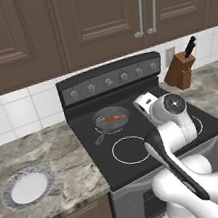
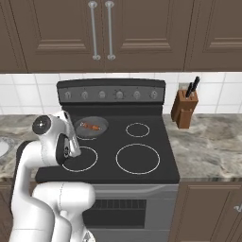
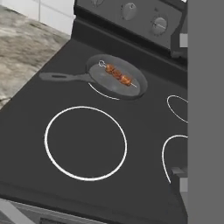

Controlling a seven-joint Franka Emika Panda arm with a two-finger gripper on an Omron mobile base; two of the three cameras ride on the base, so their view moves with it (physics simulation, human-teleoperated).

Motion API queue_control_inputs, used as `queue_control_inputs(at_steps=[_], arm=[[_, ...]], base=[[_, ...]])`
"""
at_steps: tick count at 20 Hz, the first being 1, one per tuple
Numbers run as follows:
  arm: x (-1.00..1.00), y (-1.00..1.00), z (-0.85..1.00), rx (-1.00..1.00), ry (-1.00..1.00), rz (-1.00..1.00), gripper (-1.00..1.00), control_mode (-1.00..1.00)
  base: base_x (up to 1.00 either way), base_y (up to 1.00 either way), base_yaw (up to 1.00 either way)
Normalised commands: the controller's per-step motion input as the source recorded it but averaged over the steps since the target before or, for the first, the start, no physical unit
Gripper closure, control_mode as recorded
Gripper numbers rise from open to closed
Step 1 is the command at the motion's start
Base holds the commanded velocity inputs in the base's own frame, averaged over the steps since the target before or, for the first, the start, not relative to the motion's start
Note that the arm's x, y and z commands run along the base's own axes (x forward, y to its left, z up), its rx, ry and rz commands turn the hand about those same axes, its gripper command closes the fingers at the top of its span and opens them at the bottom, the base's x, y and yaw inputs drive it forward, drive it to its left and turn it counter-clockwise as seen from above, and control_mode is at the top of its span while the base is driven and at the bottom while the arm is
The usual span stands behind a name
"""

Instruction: Place the cold items (potato and kiwi) from the fridge in one tupperware on the dining counter. Place the warm items (kebab skewer and hot dog) in the stove area in another tupperware.

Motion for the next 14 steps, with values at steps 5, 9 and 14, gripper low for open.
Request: queue_control_inputs(at_steps=[5,9,14], arm=[[0.57,0.0,0.13,0.04,-0.04,0.3,-1.0,-1.0],[0.36,0.01,0.12,0.04,0.01,0.25,-1.0,-1.0],[0.48,0.15,0.07,0.0,0.16,0.19,-1.0,-1.0]], base=[[0.0,0.0,0.0],[0.0,0.0,0.0],[0.0,0.0,0.0]])
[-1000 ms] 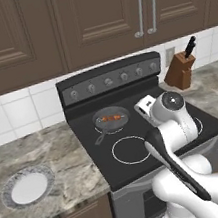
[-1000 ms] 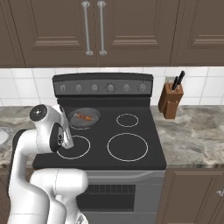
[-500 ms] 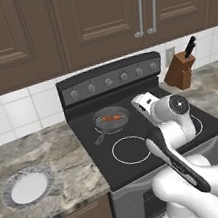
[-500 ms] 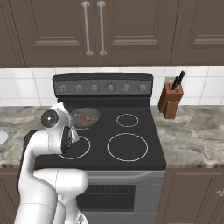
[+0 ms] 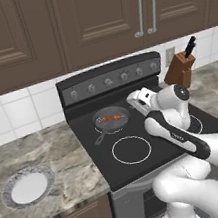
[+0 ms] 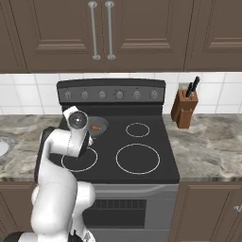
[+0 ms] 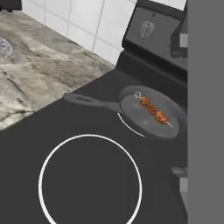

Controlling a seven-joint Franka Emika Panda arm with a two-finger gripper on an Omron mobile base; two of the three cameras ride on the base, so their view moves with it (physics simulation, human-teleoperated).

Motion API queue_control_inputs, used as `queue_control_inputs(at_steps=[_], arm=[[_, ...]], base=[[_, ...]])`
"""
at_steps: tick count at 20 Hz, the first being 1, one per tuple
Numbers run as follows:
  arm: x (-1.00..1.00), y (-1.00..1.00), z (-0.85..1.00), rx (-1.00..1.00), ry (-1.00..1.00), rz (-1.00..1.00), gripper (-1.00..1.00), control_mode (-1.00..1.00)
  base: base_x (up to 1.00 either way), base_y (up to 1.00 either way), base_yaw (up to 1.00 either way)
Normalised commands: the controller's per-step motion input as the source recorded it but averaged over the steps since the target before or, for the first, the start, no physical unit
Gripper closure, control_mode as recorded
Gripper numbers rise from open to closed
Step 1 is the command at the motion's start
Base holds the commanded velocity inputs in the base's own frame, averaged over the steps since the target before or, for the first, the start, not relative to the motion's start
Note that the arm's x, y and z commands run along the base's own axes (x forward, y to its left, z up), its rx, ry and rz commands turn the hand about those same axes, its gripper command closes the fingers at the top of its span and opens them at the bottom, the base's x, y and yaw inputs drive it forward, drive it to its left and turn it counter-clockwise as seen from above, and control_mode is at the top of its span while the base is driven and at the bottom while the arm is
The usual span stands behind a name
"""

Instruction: Place the cold items (potato and kiwi) from the fridge in one tupperware on the dining counter. Place the warm items (kebab skewer and hot dog) in the stove area in another tupperware.

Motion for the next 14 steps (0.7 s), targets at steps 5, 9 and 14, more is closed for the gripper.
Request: queue_control_inputs(at_steps=[5,9,14], arm=[[0.41,0.47,0.01,0.0,0.22,0.12,-1.0,-1.0],[0.23,0.44,0.01,0.0,0.19,0.0,-1.0,-1.0],[0.14,0.34,0.0,0.01,0.12,-0.03,-1.0,-1.0]], base=[[0.0,0.0,0.0],[0.0,0.0,0.0],[0.0,0.0,0.0]])
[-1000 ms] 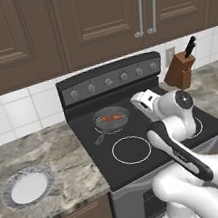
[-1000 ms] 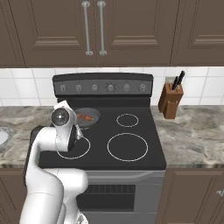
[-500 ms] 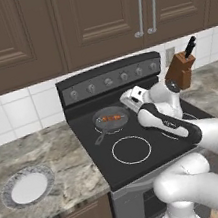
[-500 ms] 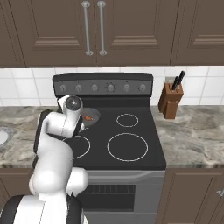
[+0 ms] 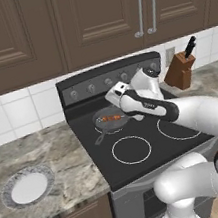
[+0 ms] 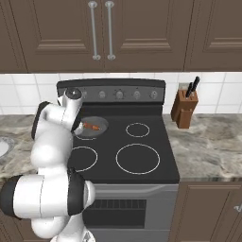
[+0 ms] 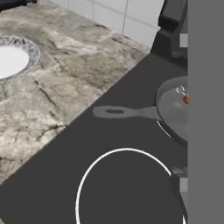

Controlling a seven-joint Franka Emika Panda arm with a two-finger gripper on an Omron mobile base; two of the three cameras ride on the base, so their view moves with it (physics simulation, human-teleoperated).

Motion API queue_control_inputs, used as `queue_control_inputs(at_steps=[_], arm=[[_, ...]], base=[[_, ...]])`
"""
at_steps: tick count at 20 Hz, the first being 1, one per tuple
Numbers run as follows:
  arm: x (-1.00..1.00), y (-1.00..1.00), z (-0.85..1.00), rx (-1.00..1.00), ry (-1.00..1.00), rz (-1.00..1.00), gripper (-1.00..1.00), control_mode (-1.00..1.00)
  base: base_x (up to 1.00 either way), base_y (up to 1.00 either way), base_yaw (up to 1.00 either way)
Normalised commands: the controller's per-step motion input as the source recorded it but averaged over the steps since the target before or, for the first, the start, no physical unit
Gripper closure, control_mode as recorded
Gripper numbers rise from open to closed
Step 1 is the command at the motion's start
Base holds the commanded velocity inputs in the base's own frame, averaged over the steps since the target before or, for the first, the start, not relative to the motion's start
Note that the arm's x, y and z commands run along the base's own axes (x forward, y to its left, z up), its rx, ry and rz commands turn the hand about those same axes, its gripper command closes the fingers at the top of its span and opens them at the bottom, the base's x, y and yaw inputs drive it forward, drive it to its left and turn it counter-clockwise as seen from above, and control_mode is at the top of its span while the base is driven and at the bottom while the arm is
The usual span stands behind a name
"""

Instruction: Place the cold items (potato and kiwi) from the fridge in one tupperware on the dining counter. Place the warm items (kebab skewer and hot dog) in the stove area in another tupperware.

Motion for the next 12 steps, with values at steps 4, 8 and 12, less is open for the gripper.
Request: queue_control_inputs(at_steps=[4,8,12], arm=[[0.03,0.07,-0.01,0.03,0.04,-0.24,-1.0,-1.0],[0.02,0.0,0.0,0.03,0.17,-0.3,-1.0,-1.0],[0.16,0.0,-0.07,0.04,0.48,-0.22,-1.0,-1.0]], base=[[0.0,0.0,0.0],[0.0,0.0,0.0],[0.0,0.0,0.0]])
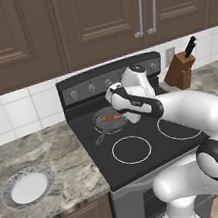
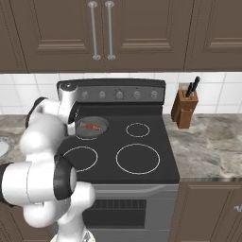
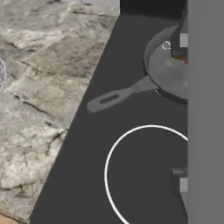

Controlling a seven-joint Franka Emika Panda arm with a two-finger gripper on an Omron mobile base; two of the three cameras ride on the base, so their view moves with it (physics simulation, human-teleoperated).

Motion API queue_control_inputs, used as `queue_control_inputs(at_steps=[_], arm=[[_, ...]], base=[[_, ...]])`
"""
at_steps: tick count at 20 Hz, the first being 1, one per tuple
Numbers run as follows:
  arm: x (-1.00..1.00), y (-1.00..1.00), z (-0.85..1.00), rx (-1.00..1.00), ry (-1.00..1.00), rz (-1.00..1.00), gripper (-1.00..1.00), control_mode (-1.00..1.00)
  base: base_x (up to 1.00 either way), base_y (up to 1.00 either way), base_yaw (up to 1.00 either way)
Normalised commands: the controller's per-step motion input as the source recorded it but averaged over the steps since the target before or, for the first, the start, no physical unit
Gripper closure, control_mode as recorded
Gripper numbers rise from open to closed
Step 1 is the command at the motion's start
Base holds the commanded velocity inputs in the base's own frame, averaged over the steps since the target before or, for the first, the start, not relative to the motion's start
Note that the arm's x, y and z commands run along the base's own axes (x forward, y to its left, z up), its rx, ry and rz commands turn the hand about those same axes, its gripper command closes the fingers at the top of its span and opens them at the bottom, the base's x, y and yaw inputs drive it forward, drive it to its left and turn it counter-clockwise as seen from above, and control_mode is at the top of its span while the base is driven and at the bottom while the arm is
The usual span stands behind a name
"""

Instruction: Place the cold items (potato and kiwi) from the fridge in one tupperware on the dining counter. Place the warm items (kebab skewer and hot dog) in the stove area in another tupperware.

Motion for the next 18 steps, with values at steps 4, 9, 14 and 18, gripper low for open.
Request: queue_control_inputs(at_steps=[4,9,14,18], arm=[[0.25,0.0,-0.06,0.06,0.41,-0.19,-1.0,-1.0],[0.3,-0.05,-0.32,0.04,0.07,-0.16,-1.0,-1.0],[0.17,-0.13,-0.68,0.07,0.0,-0.14,-1.0,-1.0],[0.12,-0.12,-0.38,0.11,0.0,-0.1,-1.0,-1.0]], base=[[0.0,0.0,0.0],[0.0,0.0,0.0],[0.0,0.0,0.0],[0.0,0.0,0.0]])
